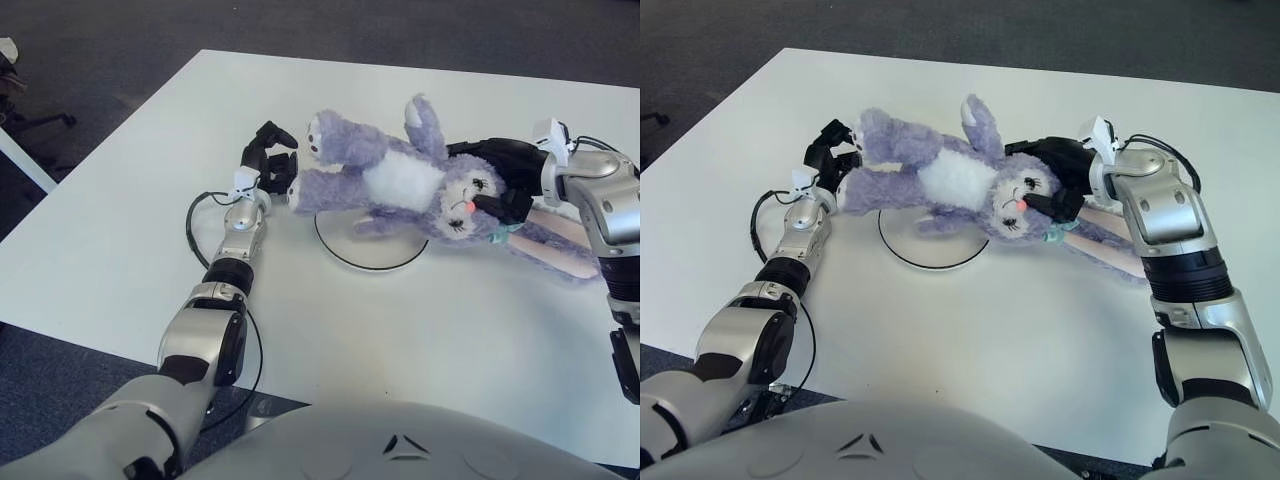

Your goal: Put the doll into the plate.

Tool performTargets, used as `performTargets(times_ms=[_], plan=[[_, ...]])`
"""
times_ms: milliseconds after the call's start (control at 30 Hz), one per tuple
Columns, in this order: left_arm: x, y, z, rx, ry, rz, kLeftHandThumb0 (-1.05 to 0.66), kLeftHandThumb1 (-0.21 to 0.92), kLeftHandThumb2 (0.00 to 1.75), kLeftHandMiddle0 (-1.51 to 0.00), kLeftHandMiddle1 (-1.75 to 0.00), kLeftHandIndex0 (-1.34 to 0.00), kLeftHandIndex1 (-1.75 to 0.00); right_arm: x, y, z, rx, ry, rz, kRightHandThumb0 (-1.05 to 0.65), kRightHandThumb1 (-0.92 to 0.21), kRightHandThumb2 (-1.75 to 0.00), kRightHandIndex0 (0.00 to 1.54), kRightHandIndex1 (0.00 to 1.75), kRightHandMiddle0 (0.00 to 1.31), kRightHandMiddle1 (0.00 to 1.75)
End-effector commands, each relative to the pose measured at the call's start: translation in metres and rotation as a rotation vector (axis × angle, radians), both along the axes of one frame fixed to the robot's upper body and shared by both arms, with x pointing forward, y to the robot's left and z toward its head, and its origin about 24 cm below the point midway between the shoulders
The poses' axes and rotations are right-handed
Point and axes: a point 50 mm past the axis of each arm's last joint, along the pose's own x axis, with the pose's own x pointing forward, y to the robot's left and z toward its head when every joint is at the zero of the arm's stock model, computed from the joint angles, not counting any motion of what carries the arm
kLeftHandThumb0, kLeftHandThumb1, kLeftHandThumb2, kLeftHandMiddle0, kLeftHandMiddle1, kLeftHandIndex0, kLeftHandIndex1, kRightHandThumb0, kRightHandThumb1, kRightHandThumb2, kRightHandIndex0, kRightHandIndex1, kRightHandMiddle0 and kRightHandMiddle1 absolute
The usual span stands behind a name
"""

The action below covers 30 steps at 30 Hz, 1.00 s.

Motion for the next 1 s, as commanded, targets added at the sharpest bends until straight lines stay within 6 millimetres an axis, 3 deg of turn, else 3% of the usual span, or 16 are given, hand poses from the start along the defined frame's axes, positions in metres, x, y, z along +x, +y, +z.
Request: performTargets(times_ms=[0, 500, 967], plan=[[-0.034, 0.000, -0.057, 0.009, 0.197, 0.010, -0.44, 0.43, 1.18, -1.23, -1.75, -0.52, -1.75, -0.001, -0.001, -0.001, -0.011, -0.014, 0.006, 0.00, 0.02, -1.68, 0.90, 1.66, 0.63, 1.75], [-0.035, -0.005, -0.056, -0.011, 0.187, 0.013, -0.45, 0.41, 1.20, -1.26, -1.75, -0.54, -1.75, -0.002, 0.004, -0.007, -0.029, -0.049, 0.019, 0.00, 0.03, -1.69, 0.90, 1.66, 0.63, 1.75], [-0.035, -0.010, -0.055, 0.019, 0.173, 0.031, -0.46, 0.38, 1.24, -1.27, -1.75, -0.56, -1.75, 0.002, 0.013, 0.000, -0.090, -0.100, 0.033, 0.00, 0.03, -1.69, 0.91, 1.65, 0.64, 1.75]])
